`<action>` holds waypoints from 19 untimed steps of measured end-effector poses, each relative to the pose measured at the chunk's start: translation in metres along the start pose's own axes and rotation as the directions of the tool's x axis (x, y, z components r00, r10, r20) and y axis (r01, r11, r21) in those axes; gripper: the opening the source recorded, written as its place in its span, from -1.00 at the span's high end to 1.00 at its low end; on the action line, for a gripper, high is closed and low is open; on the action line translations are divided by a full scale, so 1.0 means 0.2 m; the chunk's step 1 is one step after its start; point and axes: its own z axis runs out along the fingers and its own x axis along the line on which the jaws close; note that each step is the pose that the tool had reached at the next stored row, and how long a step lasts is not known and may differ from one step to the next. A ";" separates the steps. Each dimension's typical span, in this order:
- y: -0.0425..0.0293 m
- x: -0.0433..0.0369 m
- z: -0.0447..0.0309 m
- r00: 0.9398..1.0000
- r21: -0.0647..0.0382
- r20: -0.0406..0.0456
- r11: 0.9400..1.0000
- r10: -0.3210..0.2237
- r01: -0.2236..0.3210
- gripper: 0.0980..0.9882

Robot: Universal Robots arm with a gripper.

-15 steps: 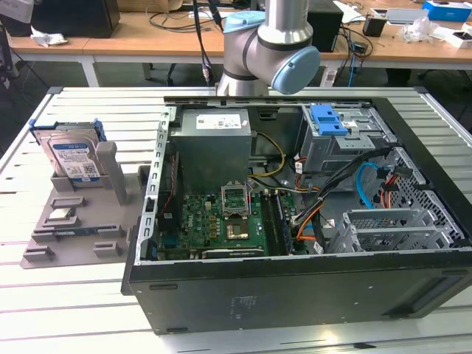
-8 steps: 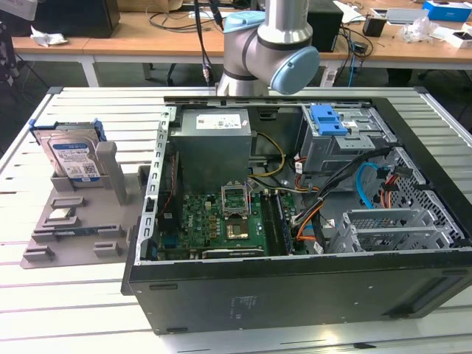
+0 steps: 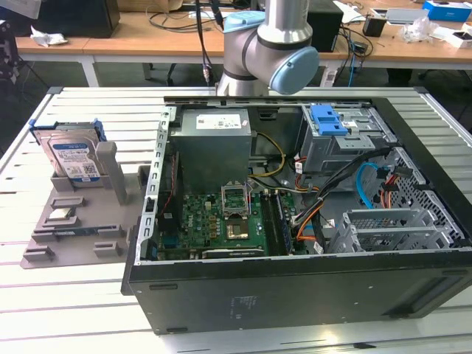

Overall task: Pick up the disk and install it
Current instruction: 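Pick up the disk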

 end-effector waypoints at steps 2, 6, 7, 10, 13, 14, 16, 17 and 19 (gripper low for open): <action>-0.002 -0.006 0.003 1.000 0.000 0.000 1.000 -0.001 0.001 0.14; -0.007 -0.026 0.026 1.000 0.000 0.000 1.000 -0.003 0.003 0.14; -0.009 -0.032 0.046 1.000 0.000 -0.001 1.000 -0.008 0.008 0.14; -0.012 -0.035 0.066 1.000 0.000 -0.001 1.000 -0.011 0.011 0.14; -0.012 -0.036 0.080 1.000 0.000 -0.001 1.000 -0.012 0.012 0.14; -0.013 -0.036 0.084 1.000 0.000 -0.001 1.000 -0.013 0.013 0.14; -0.017 -0.041 0.090 1.000 0.000 -0.001 1.000 -0.016 0.016 0.14; -0.020 -0.046 0.092 1.000 0.000 -0.001 1.000 -0.018 0.018 0.14; -0.027 -0.055 0.096 1.000 -0.001 -0.002 1.000 -0.024 0.024 0.14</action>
